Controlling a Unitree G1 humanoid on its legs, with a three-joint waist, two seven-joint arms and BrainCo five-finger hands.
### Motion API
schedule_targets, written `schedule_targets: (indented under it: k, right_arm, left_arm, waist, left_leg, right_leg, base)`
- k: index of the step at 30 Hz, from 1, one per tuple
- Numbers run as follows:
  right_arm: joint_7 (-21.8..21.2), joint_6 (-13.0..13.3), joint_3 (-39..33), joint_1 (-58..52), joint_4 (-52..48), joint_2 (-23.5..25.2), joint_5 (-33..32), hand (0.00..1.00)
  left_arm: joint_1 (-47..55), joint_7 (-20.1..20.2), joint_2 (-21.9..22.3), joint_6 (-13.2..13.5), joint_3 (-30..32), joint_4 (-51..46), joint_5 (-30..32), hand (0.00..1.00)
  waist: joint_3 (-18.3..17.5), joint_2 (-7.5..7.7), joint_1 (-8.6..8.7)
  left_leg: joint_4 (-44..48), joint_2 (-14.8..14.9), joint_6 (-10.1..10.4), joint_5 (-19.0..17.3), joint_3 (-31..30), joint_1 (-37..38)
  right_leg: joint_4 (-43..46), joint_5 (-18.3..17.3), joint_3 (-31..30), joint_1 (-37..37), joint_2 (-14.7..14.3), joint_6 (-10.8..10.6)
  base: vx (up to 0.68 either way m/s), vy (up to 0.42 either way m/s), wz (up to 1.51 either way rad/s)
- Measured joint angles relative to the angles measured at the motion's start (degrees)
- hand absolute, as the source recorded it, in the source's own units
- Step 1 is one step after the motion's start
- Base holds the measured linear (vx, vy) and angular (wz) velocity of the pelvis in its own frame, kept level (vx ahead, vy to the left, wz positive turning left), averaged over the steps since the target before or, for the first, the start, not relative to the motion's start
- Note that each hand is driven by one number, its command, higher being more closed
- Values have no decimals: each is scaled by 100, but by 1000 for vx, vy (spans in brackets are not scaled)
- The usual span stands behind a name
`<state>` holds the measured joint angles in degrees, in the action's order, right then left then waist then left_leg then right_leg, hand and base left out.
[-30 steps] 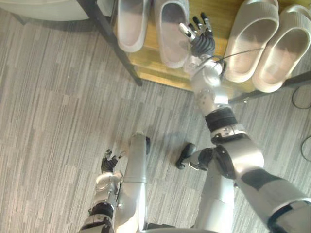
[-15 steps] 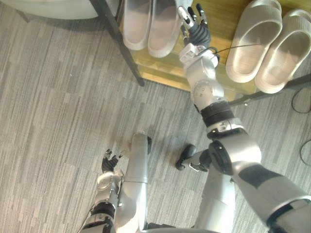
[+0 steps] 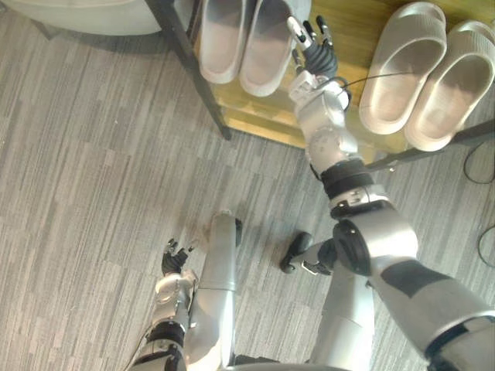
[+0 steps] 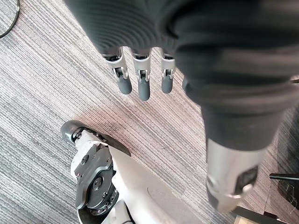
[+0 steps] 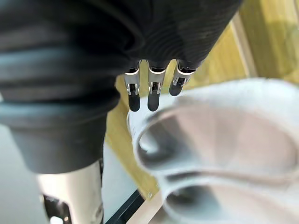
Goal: Organize the slippers on the shoe rack
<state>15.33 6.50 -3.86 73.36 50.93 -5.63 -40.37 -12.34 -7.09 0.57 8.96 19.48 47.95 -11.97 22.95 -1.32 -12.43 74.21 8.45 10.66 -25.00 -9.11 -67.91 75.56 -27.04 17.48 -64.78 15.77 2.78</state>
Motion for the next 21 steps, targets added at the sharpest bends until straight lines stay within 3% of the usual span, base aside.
schedule_targets:
  k: [10,16,21]
  right_arm:
    - [133,-15,-259,-508,-321,-160,596,0]
    - [215,13,310,-1927,-2269,-104,1915,0]
    - [80,32,705,-3288,-3099,11,2452,0]
  left_arm:
    - [-53,14,122,-78,434,0,-109,0]
    - [27,122,136,-93,576,2,-101,0]
    - [276,245,137,-103,567,-9,-16,0]
  waist:
    - [-1,2,74]
    - [-18,20,309]
    - [-269,61,421]
  left_leg:
    - [-4,91,-58,-32,150,165]
    - [-243,129,-85,-46,301,744]
    - [-660,174,-91,-44,421,1356]
  right_leg:
    - [-52,50,-133,66,-84,-15]
    - [-268,82,-206,559,-108,-65]
    - [-652,111,-195,1114,-178,-87]
  base:
    - [9,12,-6]
    - [9,2,-4]
    - [64,-33,-4]
